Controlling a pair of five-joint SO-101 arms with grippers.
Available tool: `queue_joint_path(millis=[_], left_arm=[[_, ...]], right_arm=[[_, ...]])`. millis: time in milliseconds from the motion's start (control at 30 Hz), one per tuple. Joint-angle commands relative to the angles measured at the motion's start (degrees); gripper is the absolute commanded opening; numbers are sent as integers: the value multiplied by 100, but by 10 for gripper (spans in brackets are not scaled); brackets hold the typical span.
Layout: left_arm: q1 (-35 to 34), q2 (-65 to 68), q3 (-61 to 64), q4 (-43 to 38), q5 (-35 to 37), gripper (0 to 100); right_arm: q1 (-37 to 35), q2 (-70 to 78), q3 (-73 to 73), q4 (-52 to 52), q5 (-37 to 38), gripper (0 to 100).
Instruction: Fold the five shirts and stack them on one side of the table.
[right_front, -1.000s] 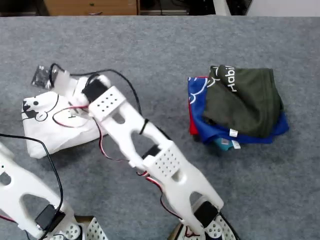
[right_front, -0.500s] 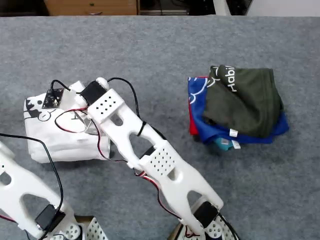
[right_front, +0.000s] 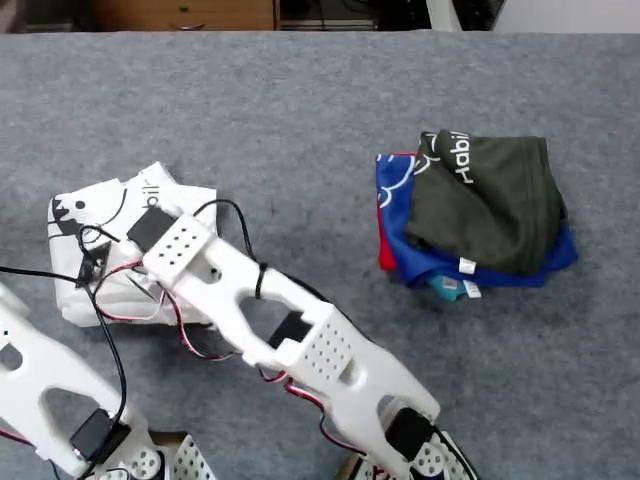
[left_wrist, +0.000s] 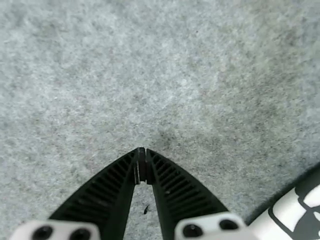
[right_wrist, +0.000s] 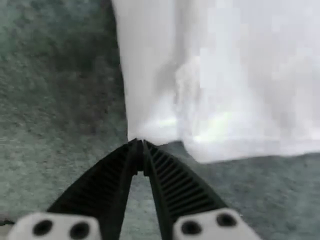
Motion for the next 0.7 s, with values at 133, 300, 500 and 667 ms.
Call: queue_joint_path(millis=[133,300,500,667], left_arm=[[527,-673,-18,79,-18,20],[1398,-1622,378,79,-141,52],[2664,-2527,1275,70,-1749,216],[2989,-2413,1424,0,-3059,173]], right_arm=[[1288,-716,-1807,88,-35,5],[2070,-699,-2132,-176,-53,5],[2527,-699,-1648,-1073,-422,5],[2615,-699,-1244,-1495,-571,5]])
